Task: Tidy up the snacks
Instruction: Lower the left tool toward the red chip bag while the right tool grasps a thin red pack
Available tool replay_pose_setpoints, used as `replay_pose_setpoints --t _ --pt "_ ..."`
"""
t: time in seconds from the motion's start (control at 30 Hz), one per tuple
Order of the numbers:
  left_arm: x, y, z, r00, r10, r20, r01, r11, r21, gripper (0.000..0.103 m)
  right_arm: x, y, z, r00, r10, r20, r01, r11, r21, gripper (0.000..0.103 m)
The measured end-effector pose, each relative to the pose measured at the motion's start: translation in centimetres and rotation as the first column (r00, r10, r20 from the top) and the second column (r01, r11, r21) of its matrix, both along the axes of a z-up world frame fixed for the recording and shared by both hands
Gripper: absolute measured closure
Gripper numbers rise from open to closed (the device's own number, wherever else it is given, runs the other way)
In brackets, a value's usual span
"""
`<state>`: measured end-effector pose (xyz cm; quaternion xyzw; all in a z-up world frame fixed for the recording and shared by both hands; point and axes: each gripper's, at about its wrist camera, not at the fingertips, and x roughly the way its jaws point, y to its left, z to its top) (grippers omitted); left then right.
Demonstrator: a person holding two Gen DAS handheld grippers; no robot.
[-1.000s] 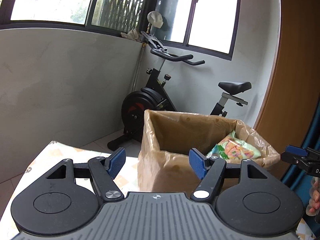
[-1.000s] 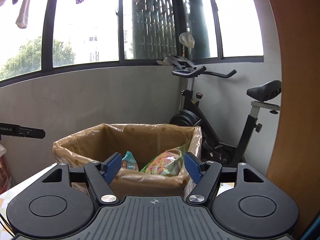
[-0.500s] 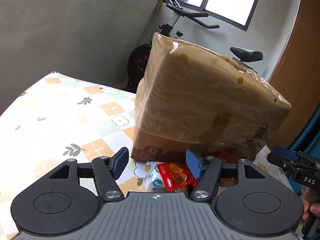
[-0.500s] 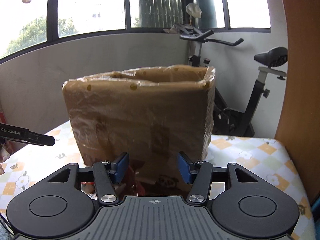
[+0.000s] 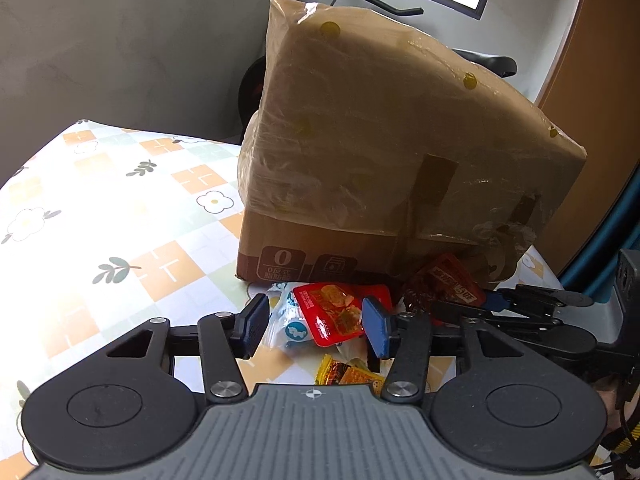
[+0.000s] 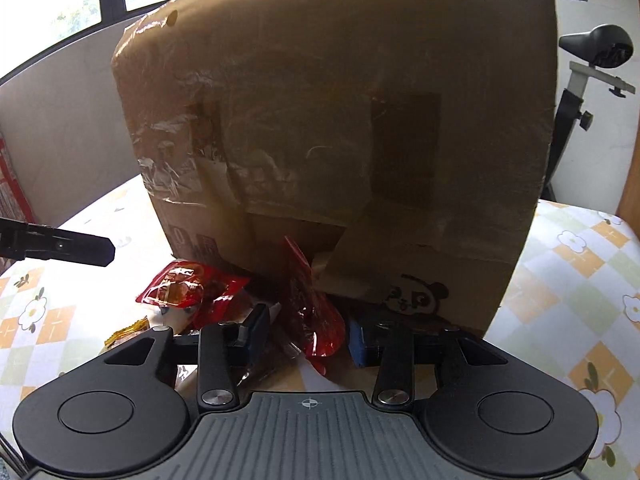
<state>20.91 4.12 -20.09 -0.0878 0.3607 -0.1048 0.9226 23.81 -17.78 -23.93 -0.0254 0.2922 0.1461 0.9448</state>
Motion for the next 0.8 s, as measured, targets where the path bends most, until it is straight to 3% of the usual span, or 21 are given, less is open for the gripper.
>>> replay_pose_setpoints --t 0.07,0.1,0.5,0.67,0.8 --pt "0.1 -0.2 -0.2 1.000 -0.004 -0.007 0.004 1.000 0.003 0.049 0.0 -0.1 -0.2 1.000 -0.008 0.003 0.008 1.000 0.018 0.087" --pt "0.2 -0.2 -0.3 1.000 -0.006 -0.011 0.006 1.000 0.004 0.049 -0.1 -0.2 -0.2 1.000 -0.014 0.002 0.014 0.999 0.030 0.101" --pt "3.8 -2.7 -2.0 1.000 -0.018 -0.025 0.019 0.998 0.063 0.046 -3.7 -2.7 -1.2 0.993 -0.118 -0.026 0.120 0.981 0.152 0.102" --pt "5.7 -4.4 -2.9 1.000 -0.023 -0.021 0.026 0.990 0.135 0.030 -4.2 -2.9 -1.2 0.992 -0.121 -0.026 0.124 0.980 0.157 0.102" --pt "6.2 -4.7 -4.2 0.999 -0.018 -0.043 0.024 0.988 0.154 0.026 -4.2 -2.9 -1.3 0.992 -0.125 -0.027 0.128 0.978 0.162 0.102"
